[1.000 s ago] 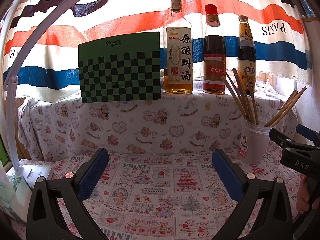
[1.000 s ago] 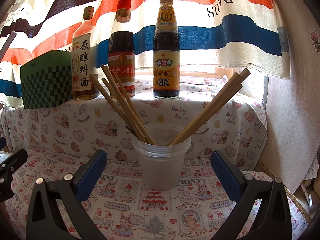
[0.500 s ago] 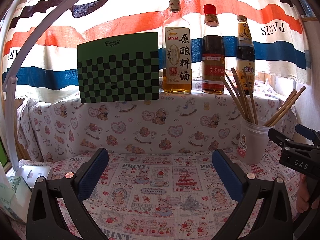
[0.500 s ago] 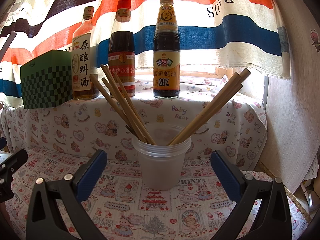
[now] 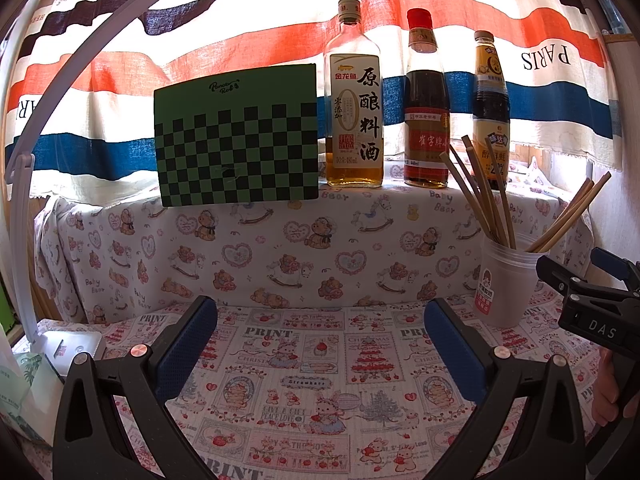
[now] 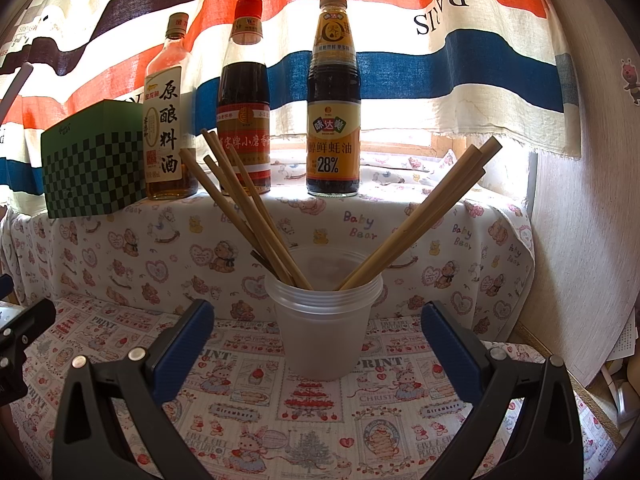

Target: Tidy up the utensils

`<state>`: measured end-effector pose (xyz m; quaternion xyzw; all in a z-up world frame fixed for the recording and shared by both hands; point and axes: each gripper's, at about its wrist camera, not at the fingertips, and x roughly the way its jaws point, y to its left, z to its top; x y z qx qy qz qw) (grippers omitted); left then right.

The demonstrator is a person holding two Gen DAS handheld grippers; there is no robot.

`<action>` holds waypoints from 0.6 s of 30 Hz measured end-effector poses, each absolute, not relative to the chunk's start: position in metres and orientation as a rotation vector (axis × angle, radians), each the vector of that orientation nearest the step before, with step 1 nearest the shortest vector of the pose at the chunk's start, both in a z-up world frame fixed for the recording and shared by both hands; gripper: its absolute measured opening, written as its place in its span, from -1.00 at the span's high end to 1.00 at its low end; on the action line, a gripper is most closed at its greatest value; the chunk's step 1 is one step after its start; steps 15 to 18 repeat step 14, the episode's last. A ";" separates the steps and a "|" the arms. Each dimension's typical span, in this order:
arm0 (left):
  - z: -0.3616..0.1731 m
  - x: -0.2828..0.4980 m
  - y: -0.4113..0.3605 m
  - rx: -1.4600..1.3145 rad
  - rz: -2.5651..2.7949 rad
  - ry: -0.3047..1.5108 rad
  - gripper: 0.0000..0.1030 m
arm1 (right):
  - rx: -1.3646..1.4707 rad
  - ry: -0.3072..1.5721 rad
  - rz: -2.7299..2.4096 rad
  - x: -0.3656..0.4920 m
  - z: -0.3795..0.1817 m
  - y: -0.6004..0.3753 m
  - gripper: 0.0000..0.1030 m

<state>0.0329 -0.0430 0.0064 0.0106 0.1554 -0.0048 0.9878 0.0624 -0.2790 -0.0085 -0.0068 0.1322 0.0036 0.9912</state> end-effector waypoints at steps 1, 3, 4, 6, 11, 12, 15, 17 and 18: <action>0.006 0.033 -0.043 0.021 -0.010 0.312 -0.99 | -0.014 0.265 0.007 0.063 -0.008 -0.279 -1.00; 0.006 0.033 -0.043 0.022 -0.009 0.312 -0.99 | -0.013 0.265 0.007 0.063 -0.009 -0.279 -1.00; 0.006 0.033 -0.043 0.022 -0.009 0.312 -0.99 | -0.013 0.265 0.007 0.063 -0.008 -0.279 -1.00; 0.006 0.033 -0.043 0.021 -0.008 0.312 -0.99 | -0.013 0.266 0.008 0.063 -0.008 -0.279 -1.00; 0.006 0.033 -0.044 0.022 -0.014 0.312 -0.99 | -0.008 0.273 -0.010 0.063 -0.010 -0.279 -1.00; 0.006 0.033 -0.044 0.022 -0.021 0.312 -0.99 | -0.008 0.277 -0.036 0.064 -0.011 -0.278 -1.00; 0.006 0.033 -0.045 0.023 -0.030 0.313 -0.99 | -0.007 0.280 -0.066 0.063 -0.011 -0.279 -1.00; 0.006 0.033 -0.045 0.023 -0.030 0.313 -0.99 | -0.007 0.280 -0.066 0.063 -0.011 -0.279 -1.00; 0.006 0.033 -0.045 0.023 -0.030 0.313 -0.99 | -0.007 0.280 -0.066 0.063 -0.011 -0.279 -1.00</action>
